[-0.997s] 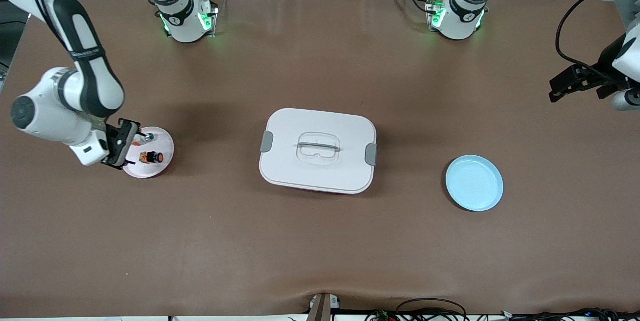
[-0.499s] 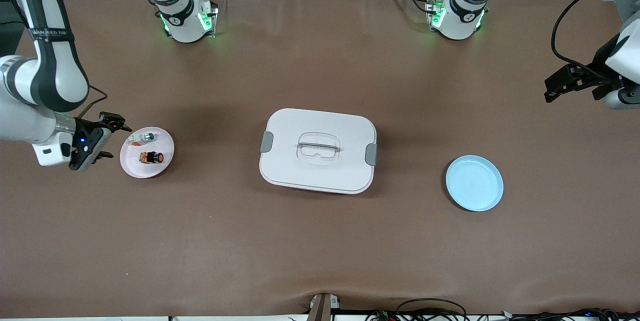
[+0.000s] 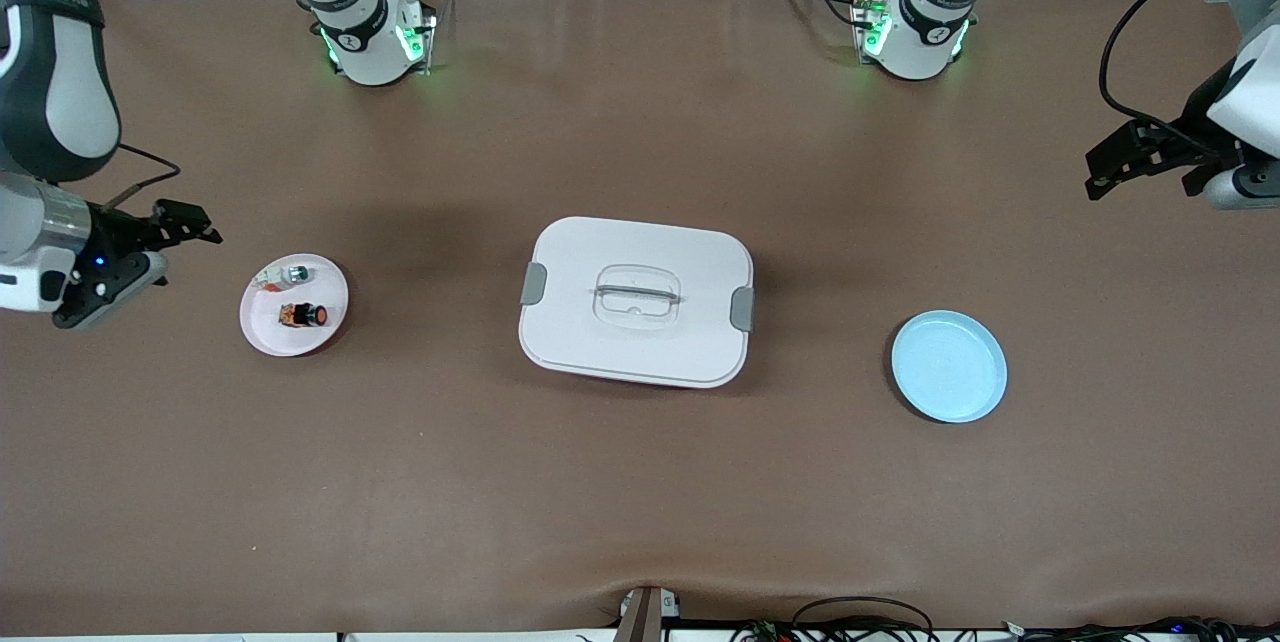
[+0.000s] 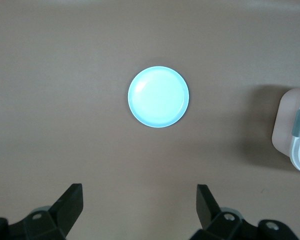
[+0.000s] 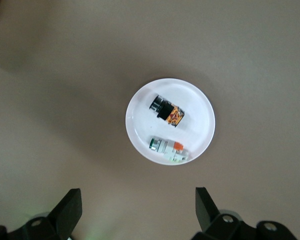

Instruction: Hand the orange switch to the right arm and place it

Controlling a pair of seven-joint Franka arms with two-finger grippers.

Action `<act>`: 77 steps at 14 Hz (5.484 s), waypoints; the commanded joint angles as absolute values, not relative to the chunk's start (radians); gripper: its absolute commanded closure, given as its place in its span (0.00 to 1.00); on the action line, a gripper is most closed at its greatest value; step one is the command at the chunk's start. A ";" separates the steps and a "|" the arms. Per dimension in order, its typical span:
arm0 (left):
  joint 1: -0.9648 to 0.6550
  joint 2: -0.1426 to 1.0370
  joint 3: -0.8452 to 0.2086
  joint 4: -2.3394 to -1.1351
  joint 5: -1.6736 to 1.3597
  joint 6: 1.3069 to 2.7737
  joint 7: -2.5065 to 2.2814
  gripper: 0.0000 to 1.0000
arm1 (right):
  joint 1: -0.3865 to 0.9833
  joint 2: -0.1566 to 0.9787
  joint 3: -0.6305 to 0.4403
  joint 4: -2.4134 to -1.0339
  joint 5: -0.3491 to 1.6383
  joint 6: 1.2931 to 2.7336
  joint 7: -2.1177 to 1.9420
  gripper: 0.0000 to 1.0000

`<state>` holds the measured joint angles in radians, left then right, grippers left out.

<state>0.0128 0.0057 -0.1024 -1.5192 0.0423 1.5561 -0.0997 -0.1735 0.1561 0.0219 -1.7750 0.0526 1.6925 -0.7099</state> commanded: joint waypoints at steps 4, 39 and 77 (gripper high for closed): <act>0.015 -0.025 -0.103 -1.543 0.017 1.557 -0.074 0.00 | -0.098 0.138 0.028 -1.643 -0.005 1.488 -0.341 0.00; 0.023 -0.052 -0.097 -1.575 0.011 1.548 -0.049 0.00 | -0.100 0.137 0.018 -1.359 -0.032 1.289 -0.123 0.00; 0.025 -0.071 -0.094 -1.591 -0.040 1.582 -0.043 0.00 | -0.097 -0.142 0.020 -1.701 0.069 1.543 -0.071 0.00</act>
<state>0.0179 -0.0511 -0.0985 -1.5804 -0.0016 1.5721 -0.0709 -0.0901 -0.0740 0.0211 -1.6205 0.0645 1.4953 -0.0864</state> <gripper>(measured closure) 0.000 0.000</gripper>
